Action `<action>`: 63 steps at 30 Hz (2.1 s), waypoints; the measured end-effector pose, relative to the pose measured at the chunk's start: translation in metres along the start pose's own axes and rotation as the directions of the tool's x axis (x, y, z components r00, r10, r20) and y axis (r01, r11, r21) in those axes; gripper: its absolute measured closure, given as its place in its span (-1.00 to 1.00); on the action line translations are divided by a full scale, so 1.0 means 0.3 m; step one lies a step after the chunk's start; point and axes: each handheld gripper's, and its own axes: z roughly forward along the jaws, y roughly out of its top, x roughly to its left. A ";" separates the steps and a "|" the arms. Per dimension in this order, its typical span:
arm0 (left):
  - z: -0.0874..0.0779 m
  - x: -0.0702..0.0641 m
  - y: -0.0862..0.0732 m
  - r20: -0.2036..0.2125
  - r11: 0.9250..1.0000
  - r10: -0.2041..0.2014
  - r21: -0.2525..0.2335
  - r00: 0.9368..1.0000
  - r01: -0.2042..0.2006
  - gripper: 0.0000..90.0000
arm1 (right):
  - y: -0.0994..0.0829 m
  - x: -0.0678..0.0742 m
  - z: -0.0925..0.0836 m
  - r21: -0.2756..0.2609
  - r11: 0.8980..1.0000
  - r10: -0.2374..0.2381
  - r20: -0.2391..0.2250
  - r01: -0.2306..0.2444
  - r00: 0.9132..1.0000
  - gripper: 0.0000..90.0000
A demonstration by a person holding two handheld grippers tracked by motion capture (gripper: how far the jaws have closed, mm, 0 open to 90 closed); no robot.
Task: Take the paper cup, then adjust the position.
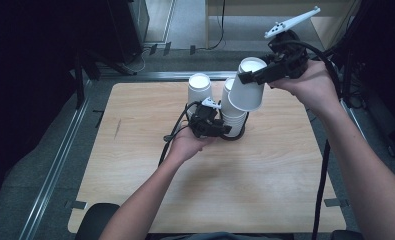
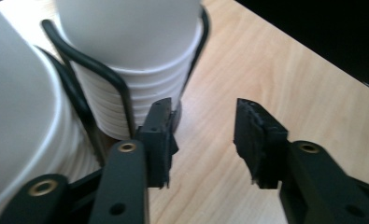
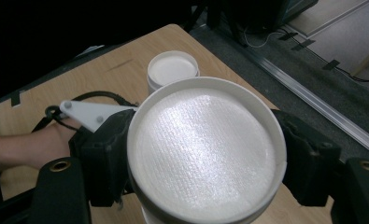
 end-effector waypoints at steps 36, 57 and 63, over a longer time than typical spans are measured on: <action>-0.091 0.010 -0.158 0.235 0.979 0.193 0.024 0.953 -0.204 -0.23 | -0.418 0.100 0.141 0.032 0.997 -0.058 -0.185 0.065 0.981 -0.41; -0.082 0.020 -0.198 0.323 0.975 0.194 0.039 0.926 -0.218 -0.92 | -0.516 0.128 0.263 0.037 0.997 -0.050 -0.256 0.061 0.965 -0.41; -0.065 0.022 -0.206 0.340 0.976 0.185 0.049 0.922 -0.214 -0.95 | -0.523 0.138 0.298 0.038 0.998 -0.045 -0.281 0.058 0.959 -0.41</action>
